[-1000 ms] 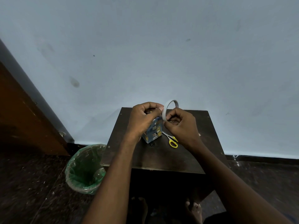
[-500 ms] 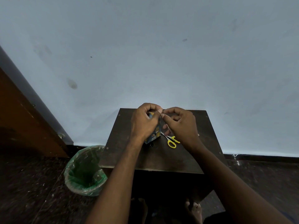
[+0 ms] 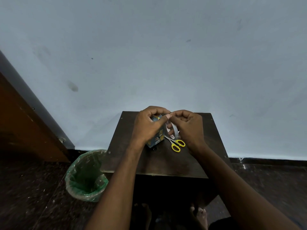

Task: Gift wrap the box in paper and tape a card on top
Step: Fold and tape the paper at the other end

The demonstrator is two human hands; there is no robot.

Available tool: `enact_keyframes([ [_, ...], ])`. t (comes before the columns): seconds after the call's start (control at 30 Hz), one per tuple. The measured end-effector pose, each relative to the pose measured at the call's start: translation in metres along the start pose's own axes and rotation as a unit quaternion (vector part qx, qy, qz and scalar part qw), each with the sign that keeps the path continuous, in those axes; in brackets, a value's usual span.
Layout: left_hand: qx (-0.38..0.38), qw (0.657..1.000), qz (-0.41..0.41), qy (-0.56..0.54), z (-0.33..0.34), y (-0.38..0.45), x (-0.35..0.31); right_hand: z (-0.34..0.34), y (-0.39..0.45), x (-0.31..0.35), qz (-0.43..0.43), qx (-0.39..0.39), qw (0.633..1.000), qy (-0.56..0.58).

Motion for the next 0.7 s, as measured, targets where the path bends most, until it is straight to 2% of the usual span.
enact_keyframes([
  [0.27, -0.053, 0.998, -0.023, -0.015, -0.005, 0.0, 0.008, 0.004, -0.006, 0.005, -0.018, 0.0, 0.999, -0.032],
  [0.5, -0.067, 0.997, -0.031, 0.012, -0.01, -0.002, 0.009, 0.014, -0.009, 0.02, -0.093, -0.015, 0.977, -0.193],
  [0.63, -0.062, 0.998, -0.011, 0.021, -0.008, -0.003, 0.005, 0.01, -0.003, 0.015, -0.082, -0.029, 0.962, -0.258],
  [0.7, -0.057, 0.998, -0.004, 0.021, -0.005, -0.003, 0.004, 0.007, -0.001, 0.01, -0.062, -0.024, 0.965, -0.254],
])
Point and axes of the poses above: each hand's wrist, its own y-axis towards the middle knuckle, its own z-axis out of the palm, x = y × z, the point moved 10 cm from there along y, towards the middle knuckle, and after that the axes turned 7 degrees about z, right-handed, at the moved point
